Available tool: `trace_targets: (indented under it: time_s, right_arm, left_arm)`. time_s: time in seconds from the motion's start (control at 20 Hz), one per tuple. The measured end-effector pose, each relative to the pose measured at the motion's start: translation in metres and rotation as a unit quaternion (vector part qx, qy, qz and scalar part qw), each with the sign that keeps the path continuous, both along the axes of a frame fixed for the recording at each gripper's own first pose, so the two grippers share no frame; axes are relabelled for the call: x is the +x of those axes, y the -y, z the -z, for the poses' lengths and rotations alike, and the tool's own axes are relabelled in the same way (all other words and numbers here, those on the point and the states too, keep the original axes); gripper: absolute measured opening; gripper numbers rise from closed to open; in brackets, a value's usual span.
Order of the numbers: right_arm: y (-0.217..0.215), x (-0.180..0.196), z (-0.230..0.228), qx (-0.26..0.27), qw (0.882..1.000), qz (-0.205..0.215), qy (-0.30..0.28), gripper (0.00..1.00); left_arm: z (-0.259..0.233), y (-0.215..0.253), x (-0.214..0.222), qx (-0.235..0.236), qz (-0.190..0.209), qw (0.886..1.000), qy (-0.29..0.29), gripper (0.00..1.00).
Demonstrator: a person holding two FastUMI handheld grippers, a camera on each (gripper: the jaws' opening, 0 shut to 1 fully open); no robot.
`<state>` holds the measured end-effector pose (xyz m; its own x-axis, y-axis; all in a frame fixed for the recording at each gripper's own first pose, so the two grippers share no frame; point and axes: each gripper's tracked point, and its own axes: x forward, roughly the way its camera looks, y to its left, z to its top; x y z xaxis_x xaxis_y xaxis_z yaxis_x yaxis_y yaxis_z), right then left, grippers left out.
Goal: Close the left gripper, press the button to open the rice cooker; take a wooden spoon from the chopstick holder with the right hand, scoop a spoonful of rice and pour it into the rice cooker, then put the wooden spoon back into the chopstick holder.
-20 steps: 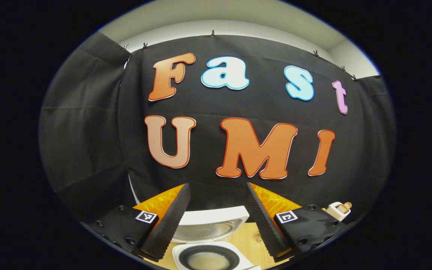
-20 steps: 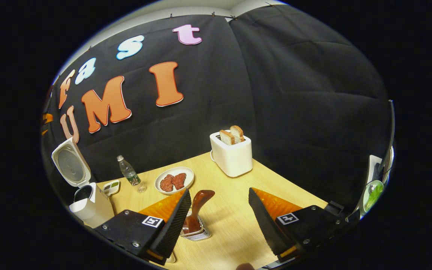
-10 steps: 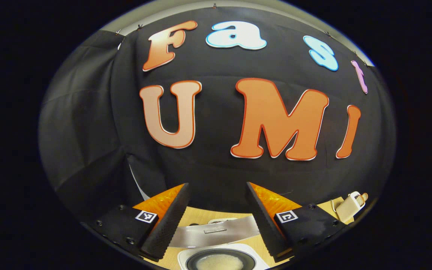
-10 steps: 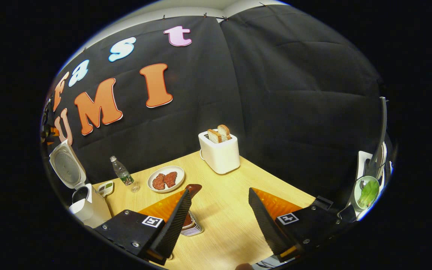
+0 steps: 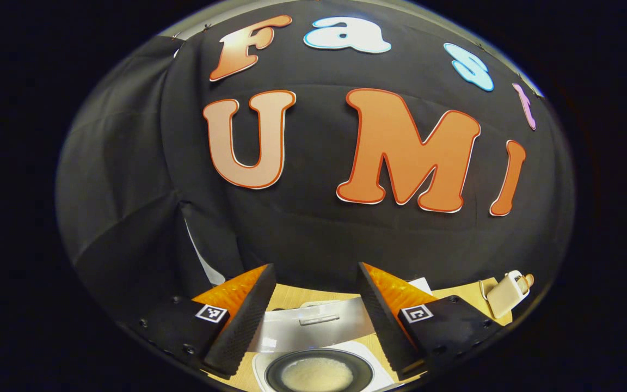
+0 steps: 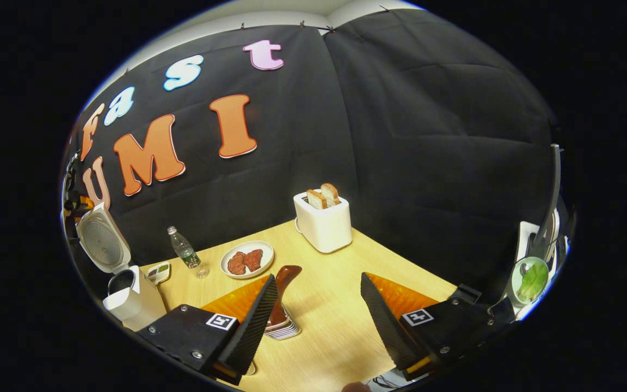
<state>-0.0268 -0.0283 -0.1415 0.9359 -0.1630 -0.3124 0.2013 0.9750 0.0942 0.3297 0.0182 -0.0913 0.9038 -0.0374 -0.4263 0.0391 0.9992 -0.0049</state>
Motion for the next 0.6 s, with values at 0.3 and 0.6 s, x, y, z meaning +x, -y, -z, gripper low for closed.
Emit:
trace_targets:
  time_s: [0.3,0.6]
  right_arm:
    - [-0.005,-0.005,-0.055,-0.049,0.997,-0.041,0.034,0.95]
    - [-0.013,-0.004,-0.087,-0.067,0.992,-0.090,0.059,0.95]
  left_arm:
    - [0.013,0.019,-0.058,-0.009,0.014,1.000,-0.009,0.99]
    - [0.074,0.040,-0.138,-0.029,0.017,0.997,-0.063,1.00]
